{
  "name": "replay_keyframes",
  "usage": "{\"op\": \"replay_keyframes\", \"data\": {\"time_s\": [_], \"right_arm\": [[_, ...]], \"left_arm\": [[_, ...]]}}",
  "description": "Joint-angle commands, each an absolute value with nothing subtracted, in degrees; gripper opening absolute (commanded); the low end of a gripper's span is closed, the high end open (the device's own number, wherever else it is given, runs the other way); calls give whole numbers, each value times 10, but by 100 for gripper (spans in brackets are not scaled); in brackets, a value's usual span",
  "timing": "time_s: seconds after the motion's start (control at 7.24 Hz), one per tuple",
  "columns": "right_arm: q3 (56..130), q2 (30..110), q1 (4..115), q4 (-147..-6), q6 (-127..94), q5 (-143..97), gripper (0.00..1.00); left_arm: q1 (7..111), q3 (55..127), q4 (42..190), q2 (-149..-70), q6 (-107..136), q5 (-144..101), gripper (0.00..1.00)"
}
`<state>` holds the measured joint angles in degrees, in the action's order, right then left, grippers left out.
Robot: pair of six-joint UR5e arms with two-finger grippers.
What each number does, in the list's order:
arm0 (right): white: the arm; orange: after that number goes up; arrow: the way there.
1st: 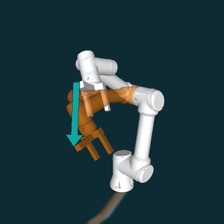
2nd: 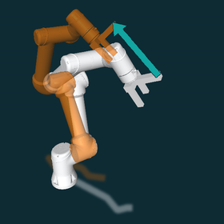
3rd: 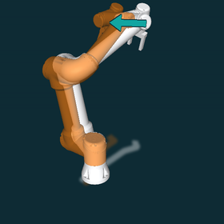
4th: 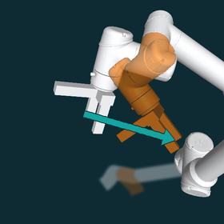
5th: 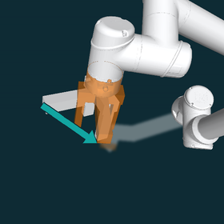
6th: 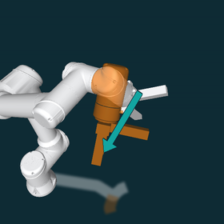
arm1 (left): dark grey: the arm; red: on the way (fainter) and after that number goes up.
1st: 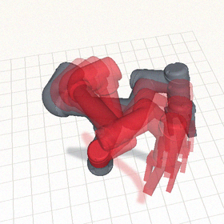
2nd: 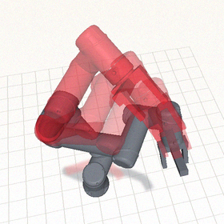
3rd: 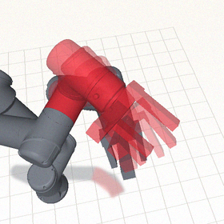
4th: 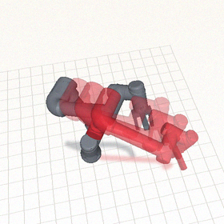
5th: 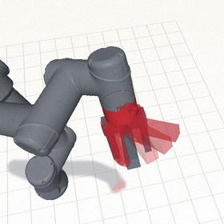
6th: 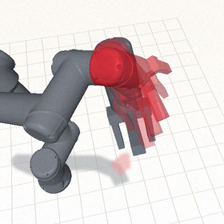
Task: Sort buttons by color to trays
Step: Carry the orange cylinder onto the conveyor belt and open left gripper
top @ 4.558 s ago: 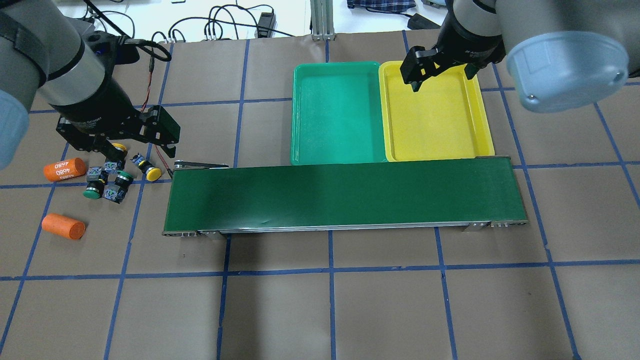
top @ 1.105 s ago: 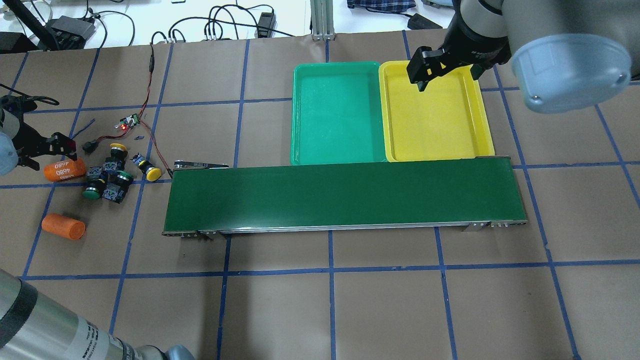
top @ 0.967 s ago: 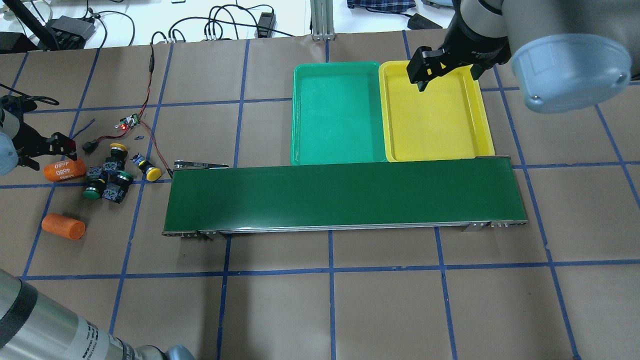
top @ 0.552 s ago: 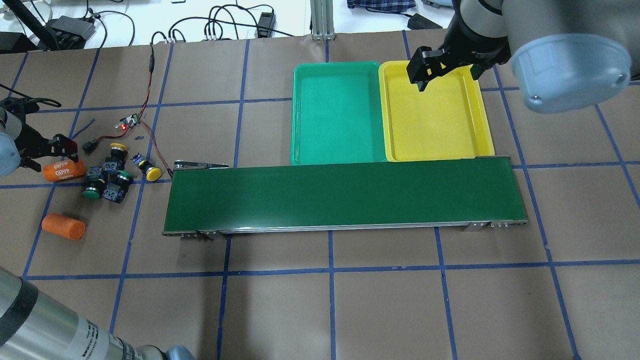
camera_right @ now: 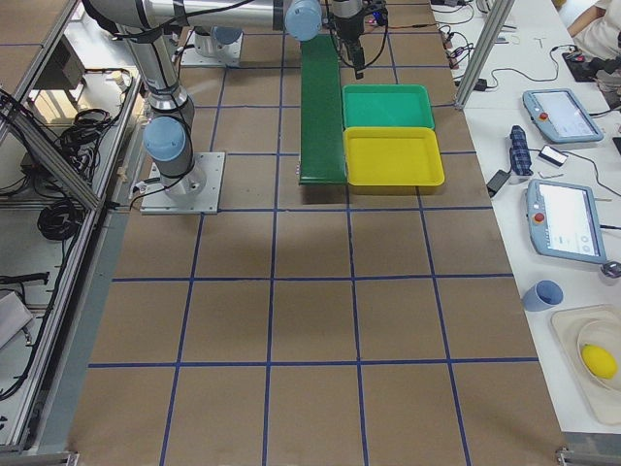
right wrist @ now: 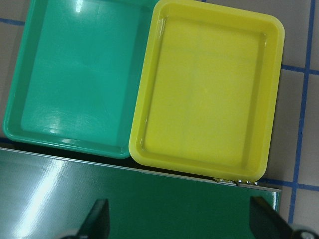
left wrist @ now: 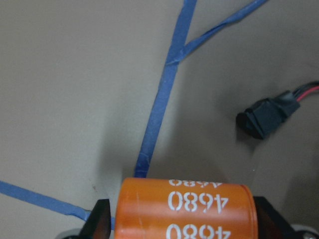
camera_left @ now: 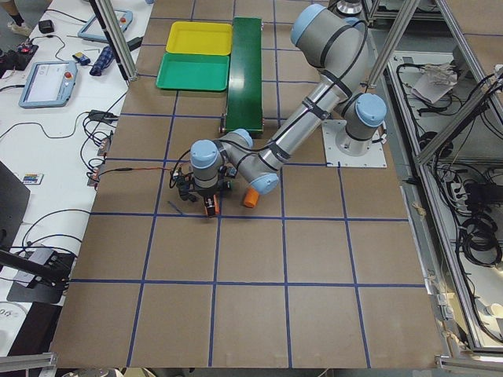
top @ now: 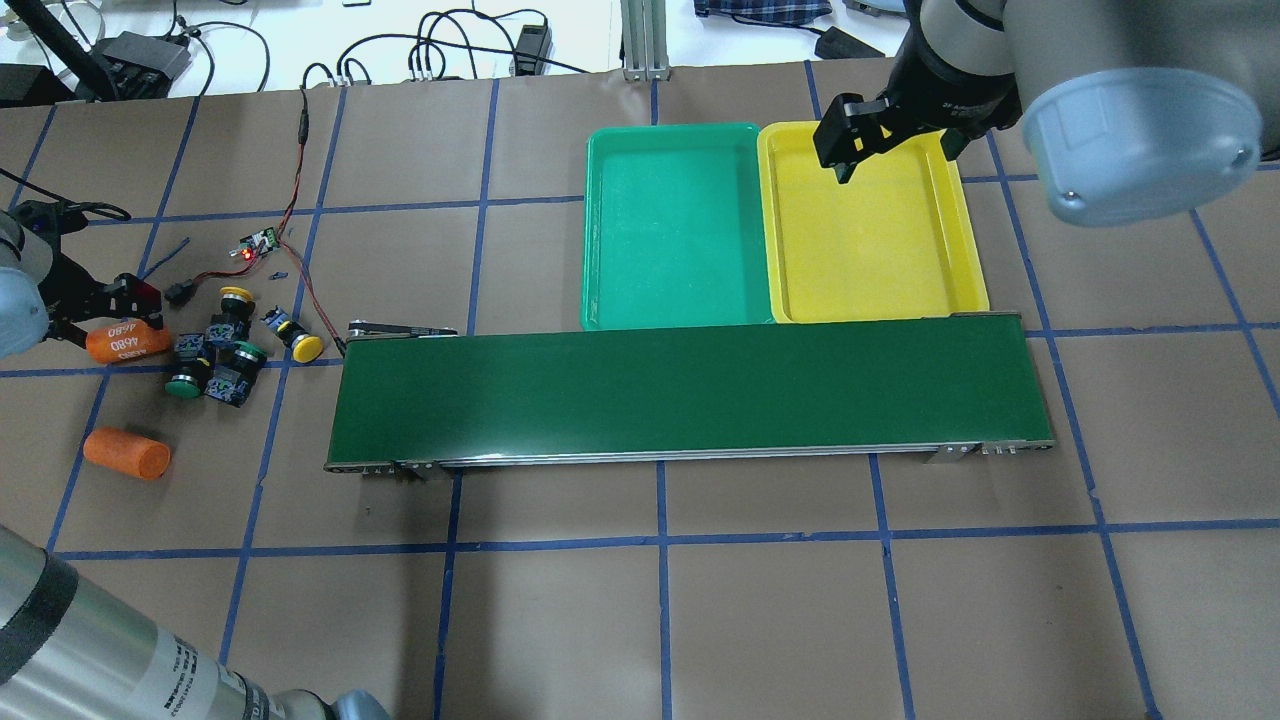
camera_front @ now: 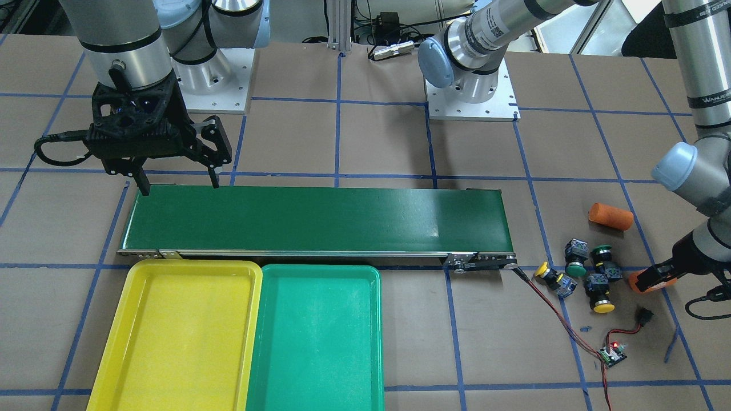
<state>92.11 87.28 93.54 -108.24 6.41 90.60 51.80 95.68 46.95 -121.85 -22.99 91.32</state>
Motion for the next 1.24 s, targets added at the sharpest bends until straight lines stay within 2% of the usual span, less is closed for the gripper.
{"op": "replay_keyframes", "data": {"time_s": [0.0,0.28,0.55,0.83,1.1], "right_arm": [[921,875,936,-1081,64,905,100],[921,879,938,-1080,64,904,100],[921,874,940,-1081,64,904,100],[921,873,940,-1082,64,904,100],[920,872,940,-1081,67,904,100]], "left_arm": [[526,951,516,-1167,-236,911,0],[609,947,588,-1091,-236,912,0],[701,978,627,-1037,-236,893,0],[771,1051,639,-1006,-231,889,0],[803,1085,638,-993,-210,876,0]]}}
